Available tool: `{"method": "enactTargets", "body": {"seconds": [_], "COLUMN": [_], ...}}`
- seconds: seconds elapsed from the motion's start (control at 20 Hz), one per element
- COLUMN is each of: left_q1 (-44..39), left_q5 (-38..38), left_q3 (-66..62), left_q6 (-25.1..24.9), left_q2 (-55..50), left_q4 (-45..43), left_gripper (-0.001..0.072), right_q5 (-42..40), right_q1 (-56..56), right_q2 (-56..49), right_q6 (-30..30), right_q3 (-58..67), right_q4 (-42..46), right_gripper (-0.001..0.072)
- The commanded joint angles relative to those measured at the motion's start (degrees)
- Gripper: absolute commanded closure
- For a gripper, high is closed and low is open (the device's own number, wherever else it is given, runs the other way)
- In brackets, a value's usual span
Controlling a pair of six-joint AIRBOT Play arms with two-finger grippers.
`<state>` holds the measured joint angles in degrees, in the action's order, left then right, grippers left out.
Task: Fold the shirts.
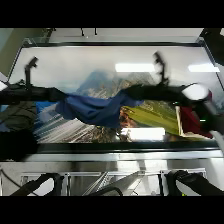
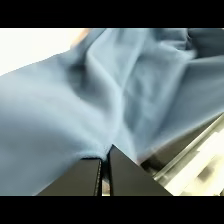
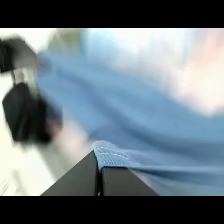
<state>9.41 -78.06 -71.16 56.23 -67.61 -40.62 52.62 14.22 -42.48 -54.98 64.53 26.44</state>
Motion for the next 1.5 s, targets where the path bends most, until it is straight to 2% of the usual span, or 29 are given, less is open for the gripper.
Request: {"method": "enactTargets", "body": {"seconds": [0.0, 0.15, 0.35, 0.5, 0.65, 0.8, 0.9, 1.0, 1.1, 1.2, 1.3, 1.35, 1.4, 1.45], "left_q1": [0.0, 0.0, 0.0, 0.0, 0.0, -0.5, -2.0, -3.8, -5.2, -5.6, -4.9, -5.0, -4.7, -4.6], "left_q5": [-2.9, -3.0, -3.1, -5.1, -8.4, -12.9, -12.9, -12.2, -7.6, -3.3, -3.4, -5.9, -8.8, -11.8], "left_q3": [-10.9, -24.7, -41.4, -46.4, -42.1, -32.4, -25.5, -20.0, -17.5, -21.2, -30.7, -35.8, -40.6, -45.3], "left_q6": [3.0, 5.6, 11.5, 12.8, 12.8, 10.4, 8.4, 5.0, 2.2, 2.6, 9.2, 11.5, 13.2, 14.4], "left_q2": [13.0, 21.8, 27.2, 26.6, 22.0, 13.6, 5.9, -3.7, -15.2, -28.2, -40.5, -45.1, -48.8, -51.6], "left_q4": [0.1, -2.2, -14.4, -17.7, -16.0, -9.7, -10.5, -10.8, -10.9, -10.9, -10.8, -10.8, -10.8, -10.9], "left_gripper": [0.0689, 0.0689, 0.0689, 0.0689, 0.0689, 0.0689, 0.0689, 0.0689, 0.0689, 0.0689, 0.0689, 0.0688, 0.0686, 0.0629], "right_q5": [3.6, 3.6, 5.1, 7.5, 13.8, 18.3, 17.9, 15.6, 9.8, 0.3, -8.8, -10.5, -10.6, -10.5], "right_q1": [-6.2, -6.7, -8.2, -12.2, -19.1, -22.3, -21.9, -21.0, -19.9, -19.7, -19.8, -19.8, -19.8, -19.8], "right_q2": [11.6, 17.0, 18.9, 18.2, 13.2, 4.1, -3.3, -11.6, -20.5, -29.1, -35.2, -37.1, -38.3, -38.7], "right_q6": [1.6, 0.3, 0.1, -0.2, -1.0, 1.5, 3.2, 4.8, 7.6, 8.1, 8.1, 8.1, 8.1, 8.1], "right_q3": [13.9, 22.1, 28.8, 29.1, 28.3, 22.4, 17.2, 12.6, 10.0, 9.9, 10.2, 10.4, 10.4, 10.5], "right_q4": [9.6, 15.4, 17.4, 17.3, 16.1, 10.1, 9.9, 9.8, 9.7, 9.3, 7.0, 5.0, 2.9, 2.2], "right_gripper": [0.0688, 0.0688, 0.0688, 0.0689, 0.0689, 0.0689, 0.0689, 0.0689, 0.0689, 0.0689, 0.0688, 0.0678, 0.054, 0.0398]}}
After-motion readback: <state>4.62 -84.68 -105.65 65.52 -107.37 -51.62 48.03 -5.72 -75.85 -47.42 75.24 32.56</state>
